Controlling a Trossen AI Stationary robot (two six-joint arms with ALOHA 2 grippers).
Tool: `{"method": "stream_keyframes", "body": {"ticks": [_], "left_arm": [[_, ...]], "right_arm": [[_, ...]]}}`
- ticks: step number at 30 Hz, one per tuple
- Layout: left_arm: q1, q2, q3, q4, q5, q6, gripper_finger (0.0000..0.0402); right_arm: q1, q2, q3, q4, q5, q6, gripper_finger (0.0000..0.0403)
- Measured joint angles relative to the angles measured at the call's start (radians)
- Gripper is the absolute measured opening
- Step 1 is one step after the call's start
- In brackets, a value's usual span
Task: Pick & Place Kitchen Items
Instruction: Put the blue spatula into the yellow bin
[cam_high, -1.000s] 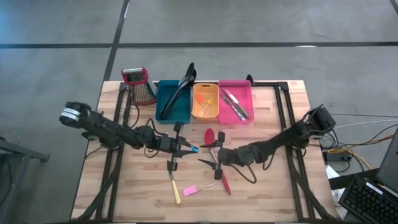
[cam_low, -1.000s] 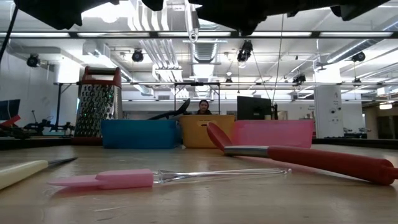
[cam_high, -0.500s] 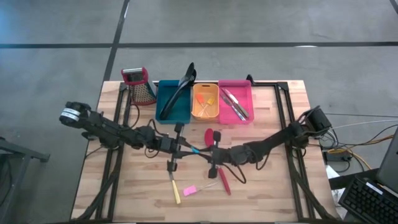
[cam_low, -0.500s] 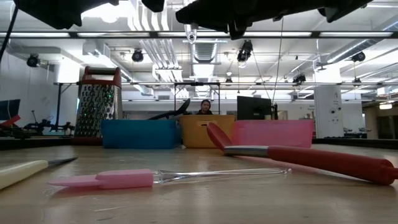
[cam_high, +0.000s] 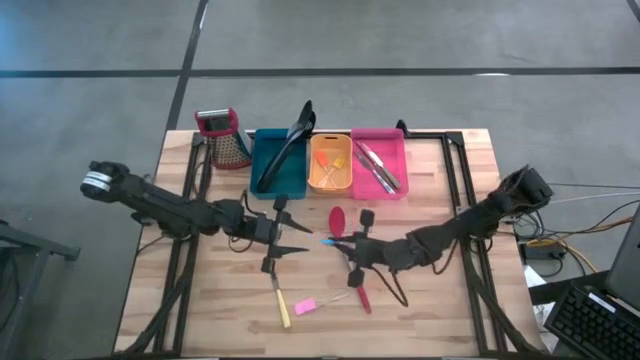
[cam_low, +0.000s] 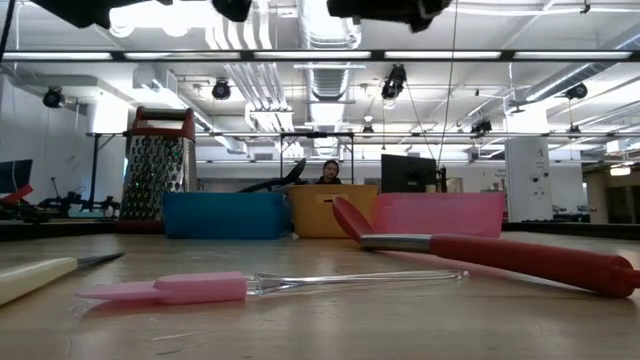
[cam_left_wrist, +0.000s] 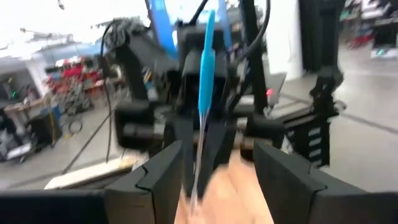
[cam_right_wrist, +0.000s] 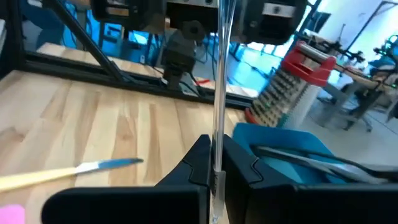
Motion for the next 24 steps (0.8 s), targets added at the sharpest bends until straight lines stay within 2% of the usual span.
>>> {"method": "stream_keyframes", "body": {"ticks": [6,9,13,16,19,21,24], "left_arm": [[0.0,-0.106,0.0,-0.246,-0.131,-0.01,0.0196],[0.0,-0.13,0.0,-0.347,-0.249,-0.044,0.0197],[0.0,-0.146,0.0,-0.403,-0.42,-0.073,0.0197],[0.0,-0.146,0.0,-0.413,-0.489,-0.083,0.0197],[-0.001,-0.146,0.0,-0.414,-0.494,-0.084,0.0197],[-0.004,-0.146,0.0,-0.413,-0.495,-0.084,0.0197],[-0.012,-0.147,0.0,-0.413,-0.497,-0.085,0.0196]], "right_arm": [[0.003,-0.122,0.0,-0.245,0.027,0.112,0.0009],[-0.041,-0.17,0.0,-0.308,0.043,0.153,0.001],[-0.134,-0.228,0.0,-0.33,0.043,0.195,0.001],[-0.227,-0.258,0.005,-0.34,-0.035,0.246,0.001],[-0.339,-0.267,0.031,-0.36,-0.179,0.324,0.001],[-0.407,-0.257,0.069,-0.407,-0.25,0.369,0.0011],[-0.496,-0.221,0.15,-0.545,-0.299,0.428,0.0011]]}}
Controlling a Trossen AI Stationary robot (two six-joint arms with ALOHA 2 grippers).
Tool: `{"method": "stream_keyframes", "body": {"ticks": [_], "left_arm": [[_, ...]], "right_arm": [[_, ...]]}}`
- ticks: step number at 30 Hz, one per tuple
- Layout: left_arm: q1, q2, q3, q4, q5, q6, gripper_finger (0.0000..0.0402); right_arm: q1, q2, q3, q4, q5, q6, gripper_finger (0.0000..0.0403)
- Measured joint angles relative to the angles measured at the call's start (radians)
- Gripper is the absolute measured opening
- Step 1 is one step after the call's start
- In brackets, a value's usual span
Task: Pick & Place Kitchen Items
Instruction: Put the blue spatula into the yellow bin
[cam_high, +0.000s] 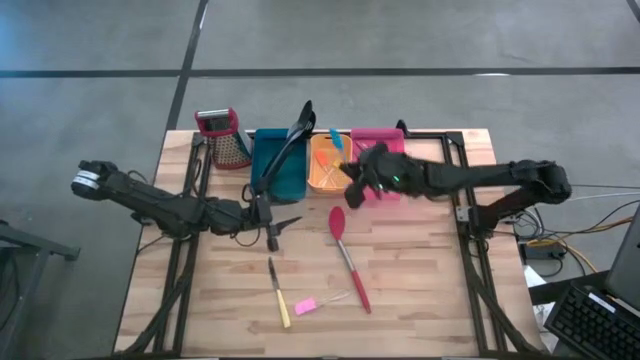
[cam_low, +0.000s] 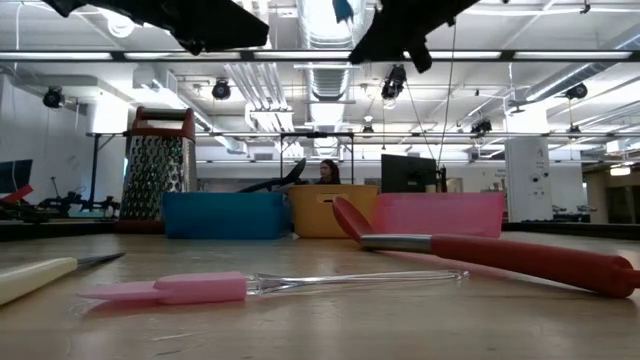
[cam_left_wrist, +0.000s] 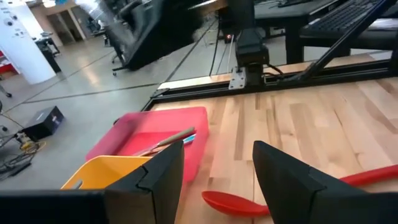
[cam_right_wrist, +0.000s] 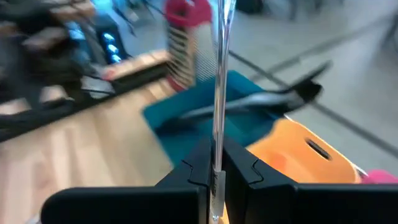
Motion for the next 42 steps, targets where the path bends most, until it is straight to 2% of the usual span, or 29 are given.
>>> {"method": "stream_keyframes", "body": {"ticks": [7,14,20,26,32,39,42], "left_arm": [[-0.048,-0.038,0.009,0.009,-0.001,0.0,0.0195],[-0.101,-0.072,0.007,0.007,-0.001,0.0,0.0195],[-0.139,-0.077,0.006,-0.002,-0.001,0.02,0.0195],[-0.166,-0.09,0.006,-0.001,-0.001,0.04,0.0195],[-0.182,-0.094,0.006,-0.002,-0.001,0.041,0.0195],[-0.183,-0.095,0.006,-0.002,-0.001,0.041,0.0195],[-0.183,-0.095,0.006,-0.001,-0.001,0.041,0.0195]], "right_arm": [[-0.141,0.148,0.227,-0.307,-0.11,0.06,0.0011],[-0.24,0.343,0.438,-0.478,-0.255,0.073,0.0011],[-0.3,0.503,0.57,-0.66,-0.317,0.108,0.0011],[-0.319,0.625,0.61,-0.727,-0.331,0.125,0.0011],[-0.36,0.723,0.639,-0.732,-0.425,0.161,0.0011],[-0.378,0.799,0.674,-0.821,-0.518,0.182,0.0012],[-0.381,0.81,0.675,-0.828,-0.525,0.178,0.001]]}}
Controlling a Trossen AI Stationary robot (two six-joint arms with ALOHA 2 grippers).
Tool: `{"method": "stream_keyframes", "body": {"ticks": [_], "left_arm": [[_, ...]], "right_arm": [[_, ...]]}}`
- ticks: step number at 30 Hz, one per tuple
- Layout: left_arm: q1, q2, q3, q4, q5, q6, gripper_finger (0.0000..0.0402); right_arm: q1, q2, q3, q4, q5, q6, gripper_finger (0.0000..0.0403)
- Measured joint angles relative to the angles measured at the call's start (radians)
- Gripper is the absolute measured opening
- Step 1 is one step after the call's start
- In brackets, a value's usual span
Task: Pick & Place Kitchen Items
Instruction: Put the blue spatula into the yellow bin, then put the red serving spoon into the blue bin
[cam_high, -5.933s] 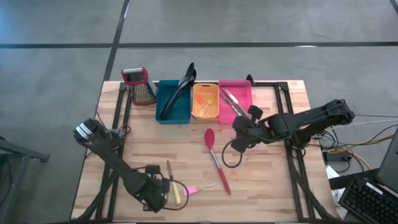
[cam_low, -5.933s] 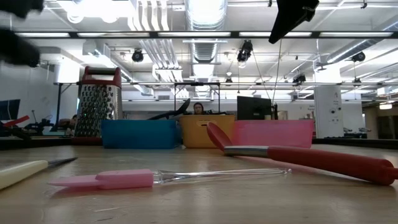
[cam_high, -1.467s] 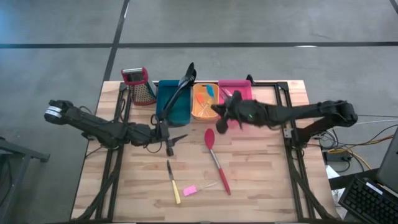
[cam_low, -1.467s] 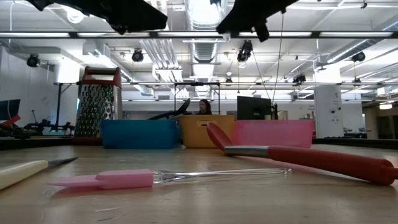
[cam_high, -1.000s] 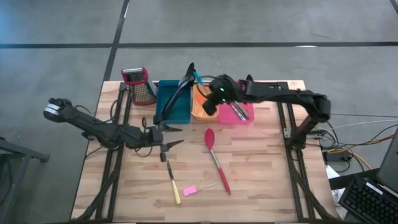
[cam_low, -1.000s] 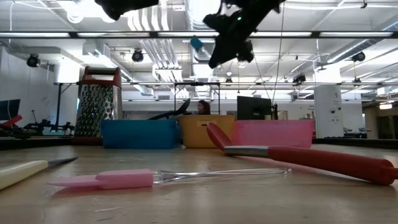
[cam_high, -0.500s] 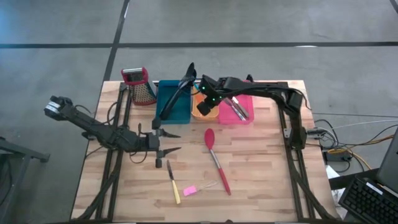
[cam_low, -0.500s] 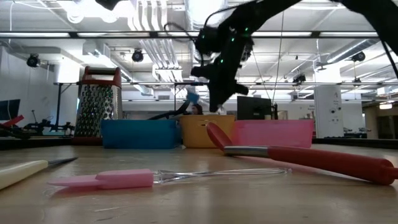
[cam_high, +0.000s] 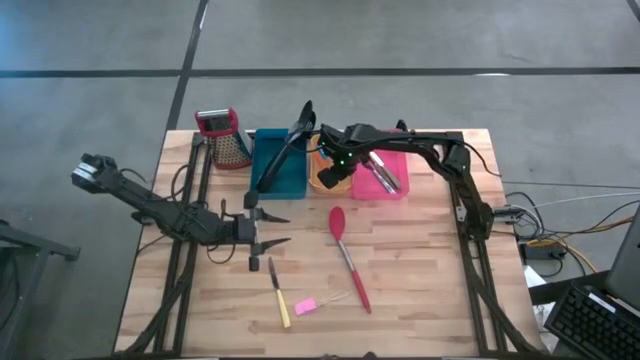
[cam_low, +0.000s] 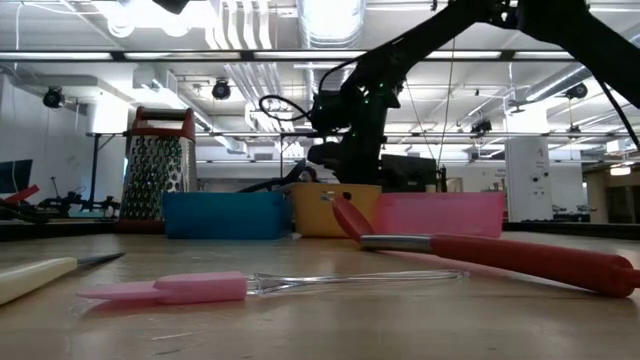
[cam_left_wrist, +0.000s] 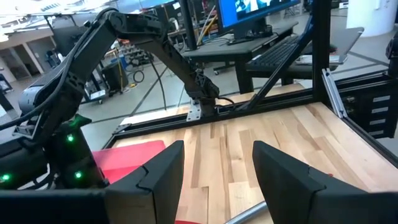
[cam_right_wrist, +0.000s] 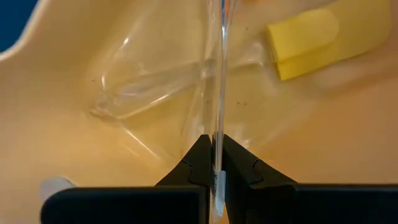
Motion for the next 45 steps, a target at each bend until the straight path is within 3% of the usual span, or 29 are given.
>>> {"method": "stream_keyframes", "body": {"ticks": [14,27,37,45], "left_arm": [[0.0,-0.001,-0.001,0.0,0.0,0.0,0.0195],[0.0,-0.001,-0.001,0.0,0.0,0.0,0.0195],[0.0,-0.001,-0.001,0.0,0.0,-0.008,0.0195],[0.0,-0.001,-0.003,-0.001,0.0,-0.009,0.0195]], "right_arm": [[-0.004,0.0,0.002,0.005,0.002,-0.007,0.0022],[-0.004,-0.026,0.011,0.004,0.003,-0.03,0.0116],[0.024,-0.181,0.077,0.001,0.003,-0.008,0.0146],[0.108,-0.38,0.08,0.002,0.021,-0.014,0.0116]]}}
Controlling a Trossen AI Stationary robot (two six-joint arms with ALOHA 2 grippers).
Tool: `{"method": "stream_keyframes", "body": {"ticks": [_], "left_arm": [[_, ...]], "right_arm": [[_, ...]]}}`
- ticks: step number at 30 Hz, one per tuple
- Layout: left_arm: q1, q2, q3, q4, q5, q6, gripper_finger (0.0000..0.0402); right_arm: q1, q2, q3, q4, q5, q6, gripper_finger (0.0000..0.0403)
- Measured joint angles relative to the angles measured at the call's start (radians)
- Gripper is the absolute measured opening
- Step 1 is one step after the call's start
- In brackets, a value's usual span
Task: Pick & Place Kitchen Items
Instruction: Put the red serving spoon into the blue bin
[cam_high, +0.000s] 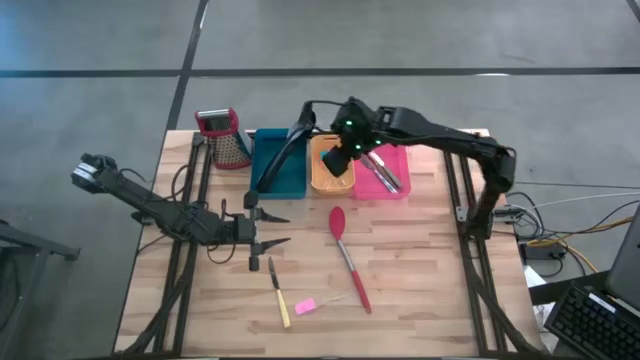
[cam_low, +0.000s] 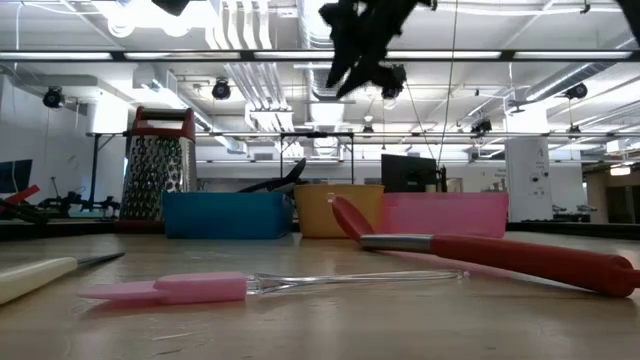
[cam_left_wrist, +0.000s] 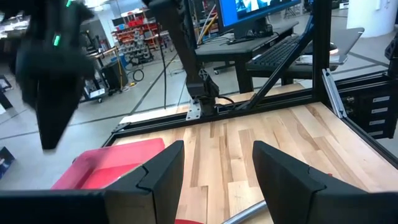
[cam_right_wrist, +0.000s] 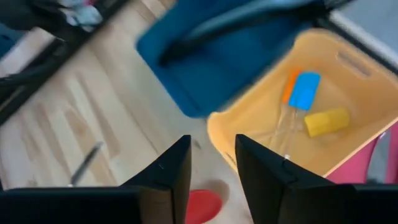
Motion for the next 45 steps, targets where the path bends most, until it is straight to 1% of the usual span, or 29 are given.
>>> {"method": "stream_keyframes", "body": {"ticks": [6,13,17,20,23,25,27,29,33,39,42,45], "left_arm": [[0.0,0.0,-0.002,0.0,0.0,-0.006,0.0195],[0.0,0.0,-0.003,-0.001,0.0,-0.008,0.0195],[0.0,0.0,-0.003,-0.007,0.0,-0.008,0.0195],[0.0,0.0,-0.003,-0.007,0.0,-0.009,0.0195],[0.0,0.0,-0.003,-0.01,0.0,-0.017,0.0195],[0.0,0.0,-0.003,-0.013,0.0,-0.024,0.0195],[0.0,0.001,-0.003,-0.017,0.001,-0.027,0.0195],[0.0,0.001,-0.003,-0.018,0.0,-0.028,0.0195],[0.0,0.001,-0.003,-0.02,0.0,-0.029,0.0195],[0.0,0.001,-0.003,-0.019,0.0,-0.029,0.0195],[0.0,0.001,-0.003,-0.019,0.0,-0.029,0.0195],[0.0,0.001,-0.003,-0.019,0.0,-0.029,0.0195]], "right_arm": [[0.112,-0.138,0.0,-0.003,0.125,-0.013,0.0083],[0.291,-0.239,0.0,-0.031,0.27,-0.028,0.0047],[0.431,-0.244,-0.002,-0.087,0.354,-0.028,0.0032],[0.54,-0.23,-0.014,-0.116,0.449,-0.016,0.0024],[0.645,-0.213,-0.046,-0.142,0.577,0.036,0.0015],[0.71,-0.2,-0.073,-0.175,0.663,0.099,0.001],[0.758,-0.187,-0.098,-0.205,0.714,0.184,0.0009],[0.8,-0.173,-0.128,-0.247,0.723,0.273,0.0011],[0.854,-0.152,-0.2,-0.255,0.743,0.403,0.0023],[0.864,-0.132,-0.313,-0.248,0.722,0.562,0.006],[0.858,-0.13,-0.364,-0.194,0.672,0.595,0.0085],[0.858,-0.128,-0.412,-0.102,0.652,0.597,0.0112]]}}
